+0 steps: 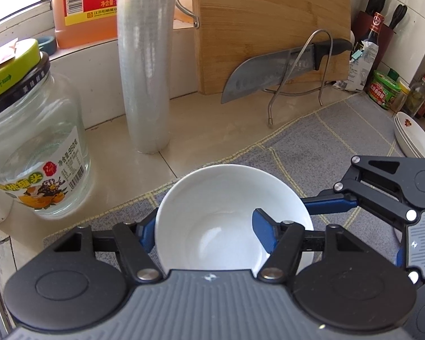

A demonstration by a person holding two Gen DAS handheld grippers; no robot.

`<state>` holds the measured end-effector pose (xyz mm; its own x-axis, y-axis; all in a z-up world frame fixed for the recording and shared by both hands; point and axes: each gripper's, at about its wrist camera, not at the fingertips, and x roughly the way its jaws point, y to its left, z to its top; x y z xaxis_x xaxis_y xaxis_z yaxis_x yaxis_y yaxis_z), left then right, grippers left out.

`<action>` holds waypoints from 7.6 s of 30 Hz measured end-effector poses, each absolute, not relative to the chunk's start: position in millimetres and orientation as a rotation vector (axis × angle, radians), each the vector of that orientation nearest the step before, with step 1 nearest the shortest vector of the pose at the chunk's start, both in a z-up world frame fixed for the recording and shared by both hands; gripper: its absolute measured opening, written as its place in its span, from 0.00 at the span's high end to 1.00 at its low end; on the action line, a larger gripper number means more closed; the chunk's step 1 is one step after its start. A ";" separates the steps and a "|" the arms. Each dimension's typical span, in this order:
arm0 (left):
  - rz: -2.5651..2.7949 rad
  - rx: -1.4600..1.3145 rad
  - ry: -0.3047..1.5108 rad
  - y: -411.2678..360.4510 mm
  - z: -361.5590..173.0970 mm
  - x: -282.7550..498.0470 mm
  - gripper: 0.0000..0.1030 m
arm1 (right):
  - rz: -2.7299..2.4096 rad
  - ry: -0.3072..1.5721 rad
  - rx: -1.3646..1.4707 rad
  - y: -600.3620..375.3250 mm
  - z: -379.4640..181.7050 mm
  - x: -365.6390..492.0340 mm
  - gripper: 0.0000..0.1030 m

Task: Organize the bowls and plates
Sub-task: 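Lift the white bowl with the left tool and carry it toward the bowl stack, then lower the white bowl into the pink-flowered bowls and open the left tool, then withdraw the left tool and bring both tools to opposite sides of the bowl stack, then close the left tool on the bowl stack rim while the right tool grips the opposite rim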

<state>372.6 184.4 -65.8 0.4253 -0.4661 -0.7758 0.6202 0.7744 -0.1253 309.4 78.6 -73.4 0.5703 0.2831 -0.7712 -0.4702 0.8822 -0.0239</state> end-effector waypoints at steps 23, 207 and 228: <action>-0.679 0.246 0.853 156.4 -29.6 315.0 0.35 | 0.462 0.846 -0.227 52.7 -39.9 260.0 0.20; -1.109 0.531 0.725 5.3 -85.6 168.5 0.17 | 0.727 0.915 -0.413 -146.3 -91.3 179.8 0.01; -1.238 0.585 0.771 -0.5 -97.8 186.5 0.26 | 0.863 0.913 -0.477 -139.4 -85.9 200.3 0.18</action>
<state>186.5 -0.5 -97.8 0.1378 -0.6053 -0.7840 0.9707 0.2398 -0.0146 200.3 -139.4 -85.9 0.3227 0.4389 -0.8386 -0.8128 0.5825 -0.0080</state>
